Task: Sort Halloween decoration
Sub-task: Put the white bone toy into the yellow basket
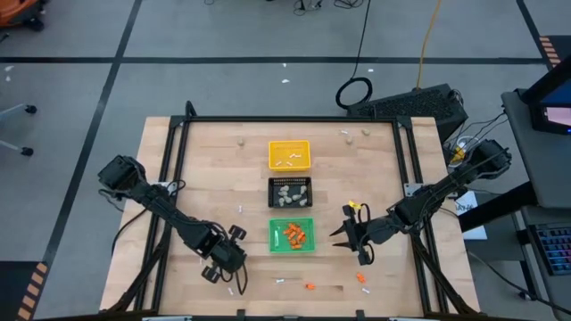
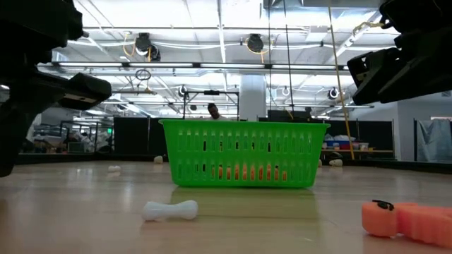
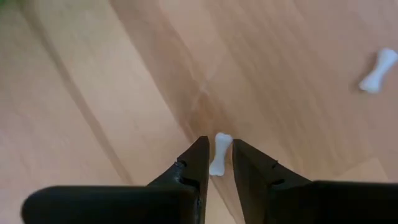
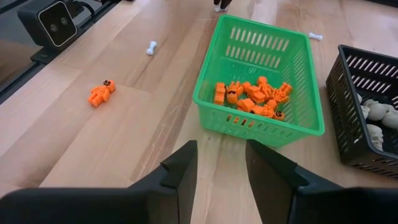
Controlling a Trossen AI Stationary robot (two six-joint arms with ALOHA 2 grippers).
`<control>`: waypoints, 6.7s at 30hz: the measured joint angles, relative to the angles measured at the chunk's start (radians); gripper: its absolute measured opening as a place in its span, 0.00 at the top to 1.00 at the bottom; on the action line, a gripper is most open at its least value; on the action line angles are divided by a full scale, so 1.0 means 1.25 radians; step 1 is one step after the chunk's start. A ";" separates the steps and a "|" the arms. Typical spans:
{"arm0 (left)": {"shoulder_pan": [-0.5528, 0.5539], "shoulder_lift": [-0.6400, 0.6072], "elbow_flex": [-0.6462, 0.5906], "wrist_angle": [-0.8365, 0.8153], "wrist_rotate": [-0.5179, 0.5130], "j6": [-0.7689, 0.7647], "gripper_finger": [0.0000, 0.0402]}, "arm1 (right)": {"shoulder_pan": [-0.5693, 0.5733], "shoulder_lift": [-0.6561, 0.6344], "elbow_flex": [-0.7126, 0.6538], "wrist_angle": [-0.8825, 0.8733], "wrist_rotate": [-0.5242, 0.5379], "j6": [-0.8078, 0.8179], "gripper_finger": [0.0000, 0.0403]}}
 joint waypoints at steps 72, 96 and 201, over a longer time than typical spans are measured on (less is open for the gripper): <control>0.020 0.044 0.058 -0.024 0.036 -0.013 0.98 | 0.000 0.000 0.000 -0.012 0.000 0.000 0.70; 0.051 -0.193 0.063 0.119 -0.305 0.086 0.98 | 0.000 0.000 0.000 -0.004 0.000 0.006 0.70; 0.277 0.065 0.049 1.042 -0.129 -0.116 0.47 | 0.035 0.115 0.135 0.472 0.439 -0.973 0.76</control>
